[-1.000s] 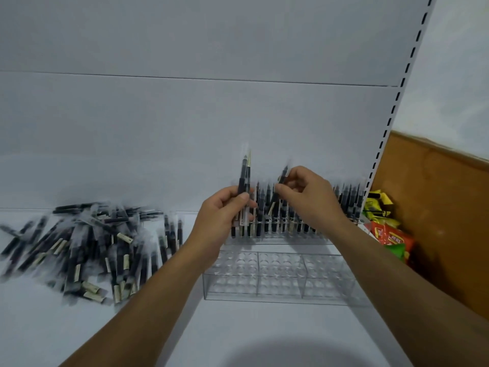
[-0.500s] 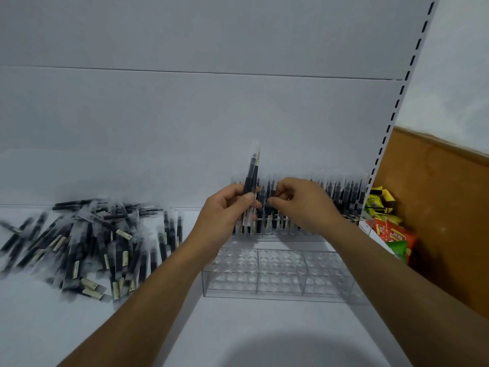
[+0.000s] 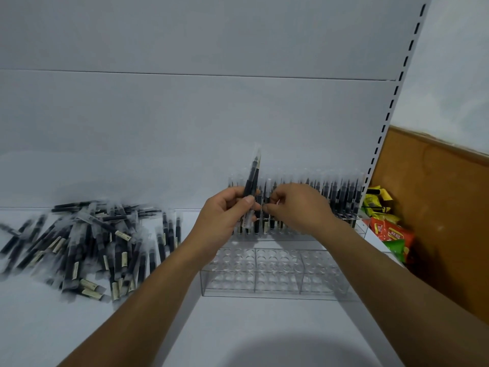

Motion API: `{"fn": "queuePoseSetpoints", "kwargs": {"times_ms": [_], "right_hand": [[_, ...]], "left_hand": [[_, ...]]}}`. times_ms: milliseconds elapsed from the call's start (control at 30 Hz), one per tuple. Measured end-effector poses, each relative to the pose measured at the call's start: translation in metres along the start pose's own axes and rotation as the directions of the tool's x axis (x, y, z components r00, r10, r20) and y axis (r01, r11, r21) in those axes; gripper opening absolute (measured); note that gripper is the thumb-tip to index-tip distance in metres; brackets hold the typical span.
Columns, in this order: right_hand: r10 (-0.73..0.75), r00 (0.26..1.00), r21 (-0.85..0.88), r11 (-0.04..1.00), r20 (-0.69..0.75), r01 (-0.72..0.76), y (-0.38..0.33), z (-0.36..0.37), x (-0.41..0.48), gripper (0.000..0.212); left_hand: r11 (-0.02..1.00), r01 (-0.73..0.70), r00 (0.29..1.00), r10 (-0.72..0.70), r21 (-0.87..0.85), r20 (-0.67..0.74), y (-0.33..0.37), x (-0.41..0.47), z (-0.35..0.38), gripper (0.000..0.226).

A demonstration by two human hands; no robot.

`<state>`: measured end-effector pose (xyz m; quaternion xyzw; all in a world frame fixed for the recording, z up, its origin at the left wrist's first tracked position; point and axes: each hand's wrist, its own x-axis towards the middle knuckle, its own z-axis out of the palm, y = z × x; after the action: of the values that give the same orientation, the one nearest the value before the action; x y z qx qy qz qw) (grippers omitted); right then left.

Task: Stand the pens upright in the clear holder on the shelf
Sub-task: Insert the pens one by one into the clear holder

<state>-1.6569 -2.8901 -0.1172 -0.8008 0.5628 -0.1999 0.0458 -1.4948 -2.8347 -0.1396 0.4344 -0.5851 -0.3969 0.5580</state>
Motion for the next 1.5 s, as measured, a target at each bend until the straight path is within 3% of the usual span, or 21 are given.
{"fn": "queuePoseSetpoints", "kwargs": {"times_ms": [133,267,333,600,767,933,1067,1200,1367,1500], "right_hand": [[0.024,0.999,0.063,0.998,-0.032,-0.022,0.008,-0.009,-0.007,0.023],[0.002,0.963,0.433,0.893,-0.270,0.120,0.005,-0.013,-0.020,0.010],[-0.043,0.950,0.484,0.853,-0.309,0.196,-0.001,-0.014,-0.023,0.006],[-0.003,0.983,0.762,0.632,-0.182,0.143,-0.013,-0.013,-0.025,0.019],[0.035,0.976,0.771,0.620,-0.214,0.147,-0.002,-0.017,-0.027,0.011],[0.038,0.981,0.848,0.510,-0.188,0.143,0.008,-0.026,-0.033,0.036],[-0.054,0.977,0.803,0.561,-0.206,0.200,0.018,-0.024,-0.031,0.041],[0.051,0.954,0.746,0.636,-0.295,0.197,0.015,-0.024,-0.026,0.008],[0.078,0.966,0.566,0.820,-0.247,0.079,0.014,-0.021,-0.015,0.020],[0.043,0.985,0.445,0.895,-0.167,0.037,0.012,-0.011,-0.009,0.022]], "left_hand": [[1.000,0.001,1.000,-0.001,-0.011,0.005,0.000,0.000,0.000,0.018],[1.000,-0.003,1.000,0.003,-0.029,0.005,0.000,-0.001,0.000,0.018],[1.000,-0.004,1.000,0.004,-0.029,0.021,0.001,-0.001,0.000,0.018],[1.000,0.001,0.993,0.000,-0.006,0.122,0.004,-0.004,0.003,0.018],[0.999,0.039,0.996,-0.037,-0.019,0.078,0.002,-0.002,0.001,0.019],[0.998,0.058,0.997,-0.056,-0.031,0.056,0.000,-0.001,-0.001,0.020],[0.998,0.058,0.996,-0.056,-0.026,0.064,0.000,-0.001,0.000,0.020],[0.998,0.057,0.996,-0.056,-0.015,0.068,-0.001,-0.002,-0.001,0.020],[0.998,0.056,0.996,-0.055,-0.009,0.074,-0.001,-0.002,-0.001,0.021],[0.998,0.052,0.996,-0.050,-0.027,0.074,-0.001,-0.002,-0.001,0.020]]}}
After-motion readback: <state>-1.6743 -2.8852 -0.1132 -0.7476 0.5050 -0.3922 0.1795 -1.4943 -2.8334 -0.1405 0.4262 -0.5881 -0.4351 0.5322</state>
